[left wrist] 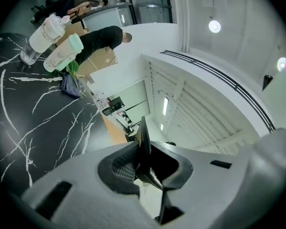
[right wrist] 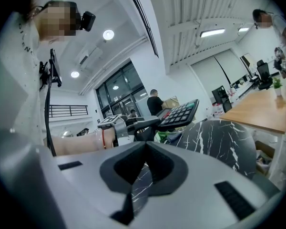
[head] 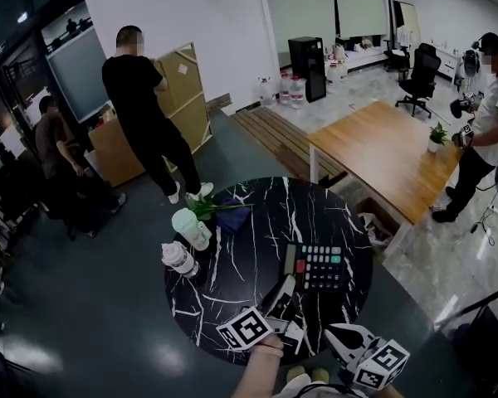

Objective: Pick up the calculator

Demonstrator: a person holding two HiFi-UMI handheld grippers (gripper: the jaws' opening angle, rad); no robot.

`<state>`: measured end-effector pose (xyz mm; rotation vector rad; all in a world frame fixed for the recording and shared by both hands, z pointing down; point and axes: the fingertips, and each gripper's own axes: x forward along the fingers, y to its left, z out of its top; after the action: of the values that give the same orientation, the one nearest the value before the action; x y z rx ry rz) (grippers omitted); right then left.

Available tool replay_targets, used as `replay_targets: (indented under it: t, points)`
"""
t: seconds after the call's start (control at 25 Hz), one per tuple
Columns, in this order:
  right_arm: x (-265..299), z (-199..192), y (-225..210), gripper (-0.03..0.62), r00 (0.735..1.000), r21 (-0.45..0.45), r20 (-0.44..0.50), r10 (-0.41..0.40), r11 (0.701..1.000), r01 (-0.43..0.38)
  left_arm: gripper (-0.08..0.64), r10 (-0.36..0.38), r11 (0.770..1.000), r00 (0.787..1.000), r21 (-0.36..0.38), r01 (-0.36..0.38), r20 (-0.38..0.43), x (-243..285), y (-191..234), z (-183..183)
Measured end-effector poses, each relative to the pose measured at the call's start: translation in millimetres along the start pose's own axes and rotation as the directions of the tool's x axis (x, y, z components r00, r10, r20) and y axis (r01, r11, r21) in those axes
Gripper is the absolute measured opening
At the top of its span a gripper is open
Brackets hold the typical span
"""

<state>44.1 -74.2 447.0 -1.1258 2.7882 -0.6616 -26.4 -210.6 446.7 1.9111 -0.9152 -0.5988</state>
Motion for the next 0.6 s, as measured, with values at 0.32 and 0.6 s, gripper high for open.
replay_targets:
  t: [0.32,0.6]
  points:
    - [0.3,1.4,0.6,0.008,1.000,-0.017,0.004,-0.014,1.000,0.014,0.063,-0.053,0.998,0.999,-0.019,0.053,0.005,6.7,-11.3,0.0]
    - [-4.4,1.7,2.1,0.008,0.999,-0.045,-0.003,-0.038,0.998,0.038,0.063,-0.077,0.996,0.997,-0.039,0.077,0.009,7.8,-20.9,2.6]
